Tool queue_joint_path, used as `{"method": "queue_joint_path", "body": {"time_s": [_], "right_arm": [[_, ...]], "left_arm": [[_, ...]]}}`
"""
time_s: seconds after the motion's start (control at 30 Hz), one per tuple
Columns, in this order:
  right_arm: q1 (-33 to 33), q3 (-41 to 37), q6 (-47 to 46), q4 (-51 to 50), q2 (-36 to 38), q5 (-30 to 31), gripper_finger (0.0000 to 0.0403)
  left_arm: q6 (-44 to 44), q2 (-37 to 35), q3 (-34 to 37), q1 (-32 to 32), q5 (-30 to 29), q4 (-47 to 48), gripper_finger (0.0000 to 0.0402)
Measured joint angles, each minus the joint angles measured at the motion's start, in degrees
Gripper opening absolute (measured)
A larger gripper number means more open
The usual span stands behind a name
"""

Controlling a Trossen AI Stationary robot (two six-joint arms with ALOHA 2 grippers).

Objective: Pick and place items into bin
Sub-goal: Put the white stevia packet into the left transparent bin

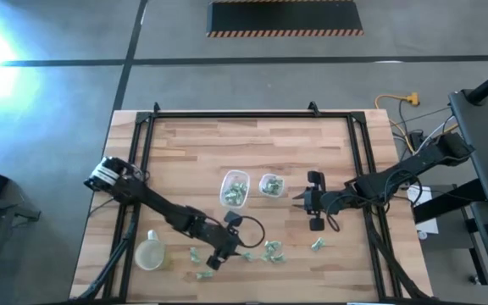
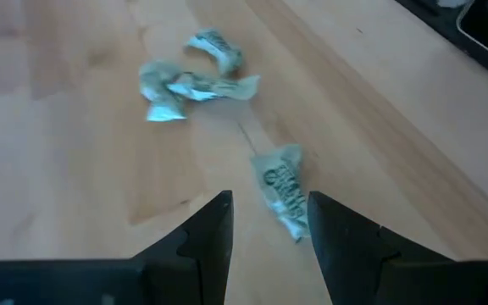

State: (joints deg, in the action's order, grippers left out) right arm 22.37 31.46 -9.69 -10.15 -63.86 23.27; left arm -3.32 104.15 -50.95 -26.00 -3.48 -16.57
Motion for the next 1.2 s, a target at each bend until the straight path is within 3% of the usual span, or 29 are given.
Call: {"method": "queue_joint_path", "body": {"time_s": [0.27, 0.77, 0.9, 1.2], "right_arm": [[0.0, 0.0, -0.44, -0.09, 0.0, 0.02, 0.0081], [0.0, -0.11, -0.44, 0.01, 0.0, 0.02, 0.008], [0.0, -0.16, -0.44, -0.01, 0.0, 0.04, 0.0082], [0.0, -0.2, -0.42, 0.01, 0.0, 0.04, 0.007]], "left_arm": [[3.03, 5.03, 0.23, 0.0, 5.37, -5.89, 0.0137], [2.53, 6.72, -0.18, 0.59, 4.93, -6.96, 0.0133], [2.47, 6.7, -0.18, 0.81, 4.48, -6.97, 0.0108], [0.36, 6.56, -0.18, 0.83, 4.45, -6.91, 0.0009]]}}
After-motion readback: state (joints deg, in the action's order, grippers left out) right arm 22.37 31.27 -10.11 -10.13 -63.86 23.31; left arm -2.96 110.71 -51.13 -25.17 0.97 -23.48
